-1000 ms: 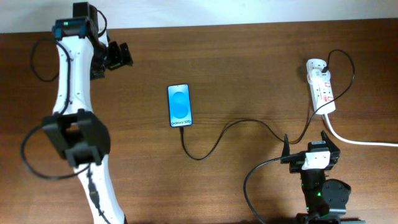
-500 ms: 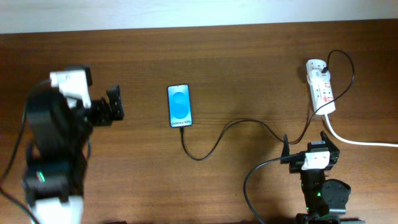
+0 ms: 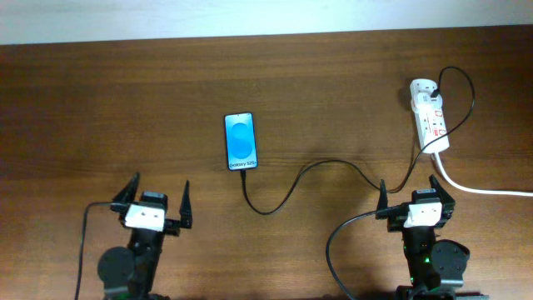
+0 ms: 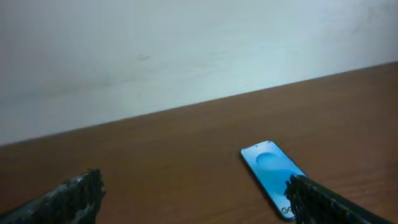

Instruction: Plug charger to phone and switch on socket

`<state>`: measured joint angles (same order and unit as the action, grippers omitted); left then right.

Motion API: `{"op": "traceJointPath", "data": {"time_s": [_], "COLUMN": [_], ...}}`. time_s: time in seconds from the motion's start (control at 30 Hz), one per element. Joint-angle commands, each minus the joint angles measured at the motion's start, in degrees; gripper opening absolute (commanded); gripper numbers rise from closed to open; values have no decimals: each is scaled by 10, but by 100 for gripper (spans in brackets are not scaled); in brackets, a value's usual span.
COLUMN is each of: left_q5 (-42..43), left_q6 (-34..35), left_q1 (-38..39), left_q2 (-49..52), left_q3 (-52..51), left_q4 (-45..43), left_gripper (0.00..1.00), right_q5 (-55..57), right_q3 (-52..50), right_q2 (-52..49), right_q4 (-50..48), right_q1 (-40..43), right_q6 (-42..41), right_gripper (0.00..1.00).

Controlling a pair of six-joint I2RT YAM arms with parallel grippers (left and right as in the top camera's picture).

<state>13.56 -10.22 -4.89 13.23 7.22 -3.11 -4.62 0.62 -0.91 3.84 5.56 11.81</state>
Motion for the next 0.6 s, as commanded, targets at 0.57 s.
{"op": "traceJointPath", "data": {"time_s": [0.57], "left_q5": [6], "left_q6": [-92], "left_q1": [2], "left_q2": [-130], "left_q3": [-67], "left_q4": [64], "left_gripper": [99], "right_q5": [-8], "right_q3": [-3], "right_q2": [5], "right_q4": [3], "right_q1": [-5], "right_q6": [-2], "right_gripper": [98]}}
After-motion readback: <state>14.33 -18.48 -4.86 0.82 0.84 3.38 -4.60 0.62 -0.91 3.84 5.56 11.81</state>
